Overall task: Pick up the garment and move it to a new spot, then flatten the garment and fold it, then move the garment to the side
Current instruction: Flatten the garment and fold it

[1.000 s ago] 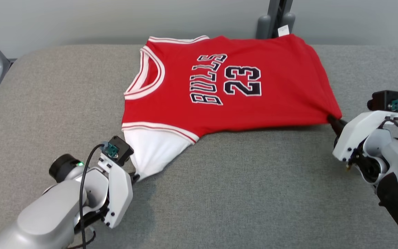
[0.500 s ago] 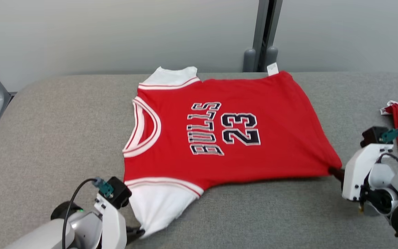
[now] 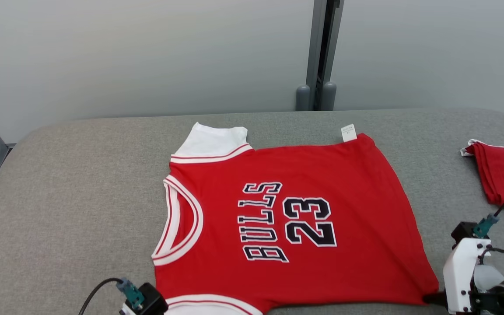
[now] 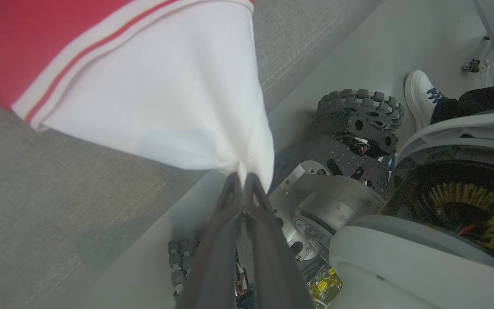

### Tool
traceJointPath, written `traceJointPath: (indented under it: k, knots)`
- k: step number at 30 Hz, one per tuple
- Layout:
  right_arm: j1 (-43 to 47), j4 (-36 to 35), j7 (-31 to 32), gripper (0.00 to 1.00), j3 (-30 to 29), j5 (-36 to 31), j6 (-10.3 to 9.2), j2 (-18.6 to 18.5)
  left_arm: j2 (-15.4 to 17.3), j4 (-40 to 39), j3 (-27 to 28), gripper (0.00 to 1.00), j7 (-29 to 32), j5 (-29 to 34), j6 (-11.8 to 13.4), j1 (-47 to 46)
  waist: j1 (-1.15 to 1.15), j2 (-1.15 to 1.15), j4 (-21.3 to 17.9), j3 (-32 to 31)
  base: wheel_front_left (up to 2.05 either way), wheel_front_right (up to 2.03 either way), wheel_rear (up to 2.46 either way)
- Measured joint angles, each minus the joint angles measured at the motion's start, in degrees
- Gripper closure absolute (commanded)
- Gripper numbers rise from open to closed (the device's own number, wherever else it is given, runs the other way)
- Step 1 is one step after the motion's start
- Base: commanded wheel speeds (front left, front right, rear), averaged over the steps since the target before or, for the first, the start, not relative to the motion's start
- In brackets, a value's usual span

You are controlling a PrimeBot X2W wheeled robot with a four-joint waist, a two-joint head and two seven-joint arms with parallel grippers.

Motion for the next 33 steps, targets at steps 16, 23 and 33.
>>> traceJointPath:
  k: [16,23,33]
  knots:
    - [-0.51,-5.67,6.92,1.00,-3.98,3.76,0.00,-3.15,2.83,-7.35,6.33,1.00,-0.59,-12.55,2.46,1.68,0.00,0.00,-0.76,2.81,0.00,0.00,0.00]
    - [-3.43,-3.70,6.35,1.00,-7.12,4.68,-0.01,-1.77,1.44,-5.11,11.15,1.00,-2.09,-17.77,2.55,-1.47,0.00,0.00,-0.62,5.56,0.00,0.00,0.00]
    - [-6.64,-1.03,4.90,1.00,-9.56,4.99,-0.01,1.12,-2.98,2.03,16.55,1.00,-7.05,-20.15,2.53,-5.26,0.00,0.00,-0.86,8.11,0.00,0.00,0.00]
